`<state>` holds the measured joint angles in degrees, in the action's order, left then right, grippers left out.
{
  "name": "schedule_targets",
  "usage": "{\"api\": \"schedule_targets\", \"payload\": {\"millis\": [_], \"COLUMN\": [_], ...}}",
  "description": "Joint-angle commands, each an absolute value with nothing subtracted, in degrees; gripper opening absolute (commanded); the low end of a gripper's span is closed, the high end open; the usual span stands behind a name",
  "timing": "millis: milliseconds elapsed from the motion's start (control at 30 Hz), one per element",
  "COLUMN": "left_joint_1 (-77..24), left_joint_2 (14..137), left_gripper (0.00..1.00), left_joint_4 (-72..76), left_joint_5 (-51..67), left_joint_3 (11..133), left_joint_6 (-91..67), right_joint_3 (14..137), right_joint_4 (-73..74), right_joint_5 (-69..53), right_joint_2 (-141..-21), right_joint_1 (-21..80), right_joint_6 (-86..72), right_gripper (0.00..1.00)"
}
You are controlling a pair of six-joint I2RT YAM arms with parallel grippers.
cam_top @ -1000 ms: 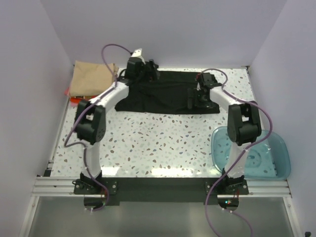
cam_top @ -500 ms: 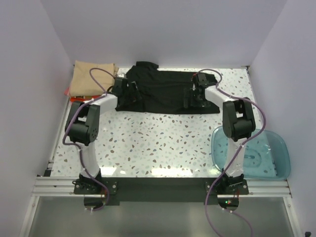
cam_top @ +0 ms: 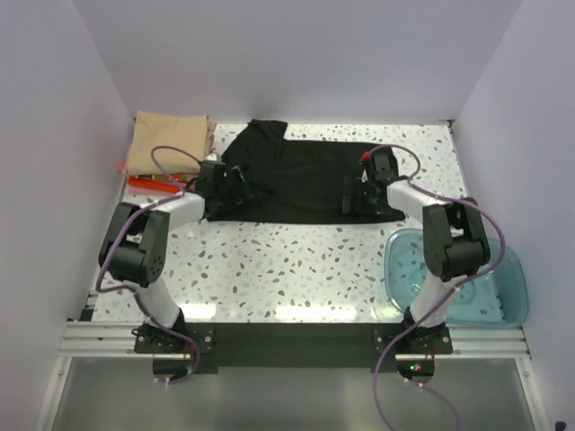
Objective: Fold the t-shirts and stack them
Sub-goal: Fold the tshirt
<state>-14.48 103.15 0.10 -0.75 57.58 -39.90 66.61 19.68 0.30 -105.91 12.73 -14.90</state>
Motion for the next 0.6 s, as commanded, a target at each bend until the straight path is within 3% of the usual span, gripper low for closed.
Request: {"api": "schedule_targets", "payload": {"millis": [0, 267, 567], "left_joint_1": [-14.41, -17.04, -20.92], "left_joint_2": [96.70, 79.03, 69.08], "left_gripper": [1.00, 1.00, 1.00], "left_joint_4": [-6.15, -10.37, -20.47], "left_joint_5": [-3.24, -4.22, -8.61], "left_joint_3": [47.92, 32.61, 39.01], "left_joint_6": [-43.33, -46.84, -48.34], "right_joint_3": [55.68, 45.09, 49.47], "right_joint_4": [22.77, 24.43, 30.67], "right_joint_5": [-1.40, -0.18, -1.14], "right_joint_2": [-99.87, -87.90, -77.62], "right_joint_1": [12.48, 12.83, 13.10], "right_joint_6": [-20.55, -24.87, -22.24], "right_gripper": [0.99, 0.99, 0.99]}}
